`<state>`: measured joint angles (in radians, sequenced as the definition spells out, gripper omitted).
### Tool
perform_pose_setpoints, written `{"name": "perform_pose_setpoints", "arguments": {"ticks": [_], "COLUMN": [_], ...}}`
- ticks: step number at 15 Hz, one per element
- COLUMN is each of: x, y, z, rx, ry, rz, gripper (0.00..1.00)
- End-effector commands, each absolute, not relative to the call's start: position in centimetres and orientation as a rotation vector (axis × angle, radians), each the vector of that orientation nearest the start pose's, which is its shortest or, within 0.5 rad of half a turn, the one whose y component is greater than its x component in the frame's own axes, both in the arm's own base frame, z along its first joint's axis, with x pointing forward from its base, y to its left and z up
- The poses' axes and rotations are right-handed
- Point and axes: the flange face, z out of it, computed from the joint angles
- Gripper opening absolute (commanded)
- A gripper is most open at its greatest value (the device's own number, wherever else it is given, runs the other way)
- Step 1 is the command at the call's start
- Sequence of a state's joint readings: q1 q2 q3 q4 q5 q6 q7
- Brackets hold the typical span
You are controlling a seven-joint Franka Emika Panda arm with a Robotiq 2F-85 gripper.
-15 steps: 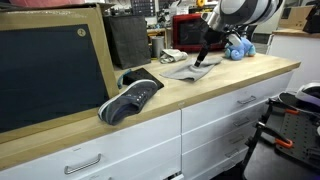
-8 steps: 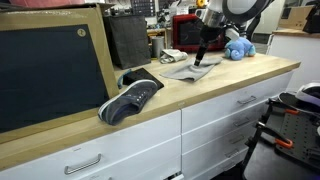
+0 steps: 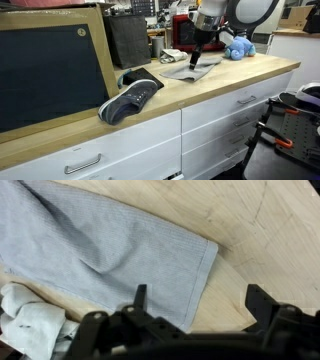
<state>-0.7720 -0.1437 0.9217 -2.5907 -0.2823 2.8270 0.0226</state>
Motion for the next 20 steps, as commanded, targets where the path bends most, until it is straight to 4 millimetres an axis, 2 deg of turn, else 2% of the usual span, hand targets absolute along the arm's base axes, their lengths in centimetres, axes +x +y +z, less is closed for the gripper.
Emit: {"name": "perform_pose_setpoints", "arguments": {"ticks": [1,7,11,16,20], "x": [46.9,47.3,47.6,49.1,51.4], "y": [7.5,6.6,7.6,9.5,8.4], "z": [31.6,29.4,27.1,26.1,25.5], "rx": [-3.294,-3.357,-3.335,-3.282,-3.311], "ry": [-0.59,-0.511,-0.481,-0.479,-0.494], "rz": [-0.531,-0.426,-0.334,-0.4,-0.502], "gripper": [1.0,1.0,1.0,1.0,1.0]}}
